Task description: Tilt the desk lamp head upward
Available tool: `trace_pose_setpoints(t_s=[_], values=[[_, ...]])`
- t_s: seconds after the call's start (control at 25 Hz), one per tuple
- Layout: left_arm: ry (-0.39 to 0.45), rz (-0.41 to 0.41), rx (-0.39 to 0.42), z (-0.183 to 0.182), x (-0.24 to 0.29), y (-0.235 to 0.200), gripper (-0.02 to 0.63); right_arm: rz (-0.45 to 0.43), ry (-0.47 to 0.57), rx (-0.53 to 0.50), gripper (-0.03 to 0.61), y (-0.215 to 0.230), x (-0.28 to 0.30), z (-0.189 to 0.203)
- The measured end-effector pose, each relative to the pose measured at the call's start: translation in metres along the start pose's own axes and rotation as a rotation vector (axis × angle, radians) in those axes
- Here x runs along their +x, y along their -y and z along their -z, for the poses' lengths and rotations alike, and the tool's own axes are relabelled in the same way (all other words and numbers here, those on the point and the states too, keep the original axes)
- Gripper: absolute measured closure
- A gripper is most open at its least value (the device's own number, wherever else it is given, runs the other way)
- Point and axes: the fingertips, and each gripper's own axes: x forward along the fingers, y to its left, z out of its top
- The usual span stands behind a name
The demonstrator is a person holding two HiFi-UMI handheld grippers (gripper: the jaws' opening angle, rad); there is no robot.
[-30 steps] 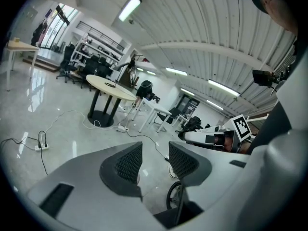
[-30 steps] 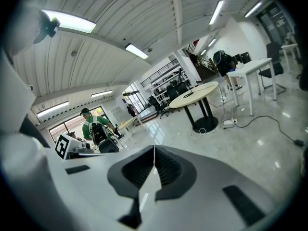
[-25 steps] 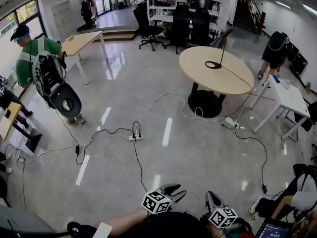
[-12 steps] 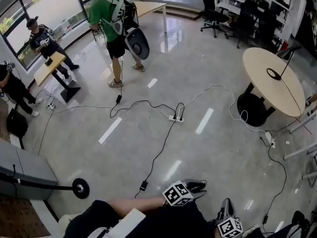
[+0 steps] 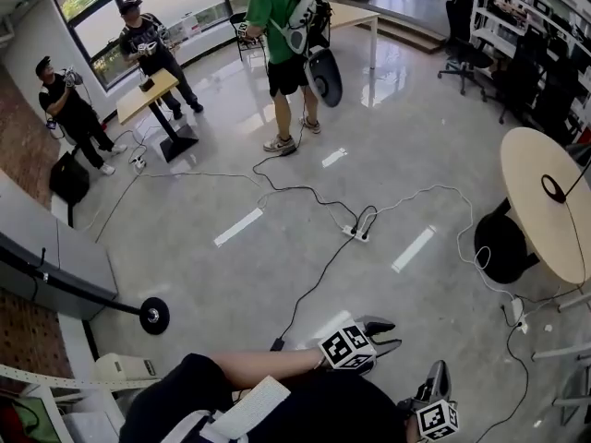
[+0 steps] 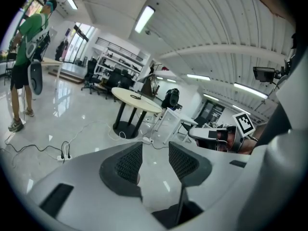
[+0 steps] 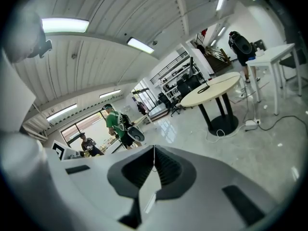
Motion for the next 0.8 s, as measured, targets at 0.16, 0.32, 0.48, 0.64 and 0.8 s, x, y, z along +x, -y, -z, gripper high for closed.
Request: trace_pose_setpoints(t_s=[0.16, 0.32, 0.48, 0.64, 0.8], values=[[0.013, -0.024, -0.005, -0.022, 0.025, -0.004, 0.434, -0.027, -0.01, -0.005, 0.574, 0.013, 0.017, -0.024], [0.012, -0.047, -0.011, -0.033, 0.056, -0.008, 0.434, -0.031, -0.005, 0.017, 0.574, 0.047, 0.034, -0.045], [0.031, -0.076, -0.015, -0.042, 0.069, -0.02, 0.434, -0.088, -0.01, -0.014, 0.574, 0.056, 0.058, -0.051], [0.02, -0.066, -0.003, -0.048, 0.049, -0.027, 0.434, -0.088, 0.003, -0.028, 0.574, 0.027, 0.061, -0.047], [-0.03, 0.026, 0.031, -0.052, 0.062, -0.009, 0.436, 0.012, 0.06, 0.004, 0.574, 0.037, 0.03, -0.048]])
